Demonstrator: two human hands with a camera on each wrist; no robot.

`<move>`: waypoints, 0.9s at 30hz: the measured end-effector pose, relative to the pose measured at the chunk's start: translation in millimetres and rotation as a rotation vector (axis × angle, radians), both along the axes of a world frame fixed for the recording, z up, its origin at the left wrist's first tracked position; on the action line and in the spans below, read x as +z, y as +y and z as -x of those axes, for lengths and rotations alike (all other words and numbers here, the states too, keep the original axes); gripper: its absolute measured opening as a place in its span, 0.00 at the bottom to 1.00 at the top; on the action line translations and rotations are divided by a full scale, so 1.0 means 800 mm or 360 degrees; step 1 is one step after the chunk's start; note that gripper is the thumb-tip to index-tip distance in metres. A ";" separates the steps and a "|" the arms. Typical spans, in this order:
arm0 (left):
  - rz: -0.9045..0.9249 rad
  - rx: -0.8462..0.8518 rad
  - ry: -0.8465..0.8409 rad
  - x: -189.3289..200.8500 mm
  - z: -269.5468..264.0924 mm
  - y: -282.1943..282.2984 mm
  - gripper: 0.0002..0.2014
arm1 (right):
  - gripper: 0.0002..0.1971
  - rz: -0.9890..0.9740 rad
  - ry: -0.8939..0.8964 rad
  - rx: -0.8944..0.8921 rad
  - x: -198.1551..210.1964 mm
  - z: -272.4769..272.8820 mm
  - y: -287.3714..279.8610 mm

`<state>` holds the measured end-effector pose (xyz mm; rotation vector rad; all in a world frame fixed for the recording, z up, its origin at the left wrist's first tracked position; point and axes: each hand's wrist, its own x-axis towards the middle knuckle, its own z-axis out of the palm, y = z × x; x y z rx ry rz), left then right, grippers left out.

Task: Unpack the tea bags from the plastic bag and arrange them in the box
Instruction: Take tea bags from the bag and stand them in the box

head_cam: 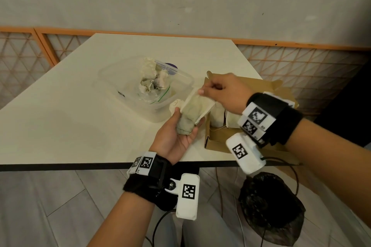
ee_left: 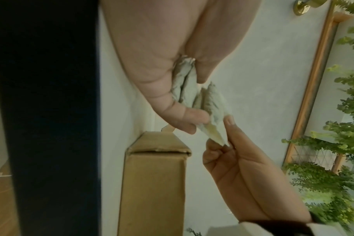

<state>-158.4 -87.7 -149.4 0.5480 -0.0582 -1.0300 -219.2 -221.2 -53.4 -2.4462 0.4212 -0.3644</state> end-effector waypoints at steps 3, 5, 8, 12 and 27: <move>-0.0027 0.0011 0.0025 0.000 -0.001 -0.001 0.18 | 0.09 0.0070 0.0082 0.0025 0.034 0.018 -0.020; -0.0023 0.0015 0.0032 0.000 -0.002 -0.001 0.17 | 0.10 0.0186 0.0152 0.0044 0.054 0.029 -0.034; -0.0013 0.0033 0.0022 -0.002 -0.002 0.000 0.16 | 0.09 0.0321 0.0263 0.0064 0.073 0.043 -0.051; -0.0005 0.0033 0.0005 -0.004 -0.001 -0.001 0.17 | 0.12 0.0431 0.0547 0.0182 0.066 0.054 -0.064; 0.0008 -0.0005 -0.0002 -0.004 -0.001 -0.002 0.16 | 0.07 0.0558 0.0806 0.0102 0.000 0.020 -0.105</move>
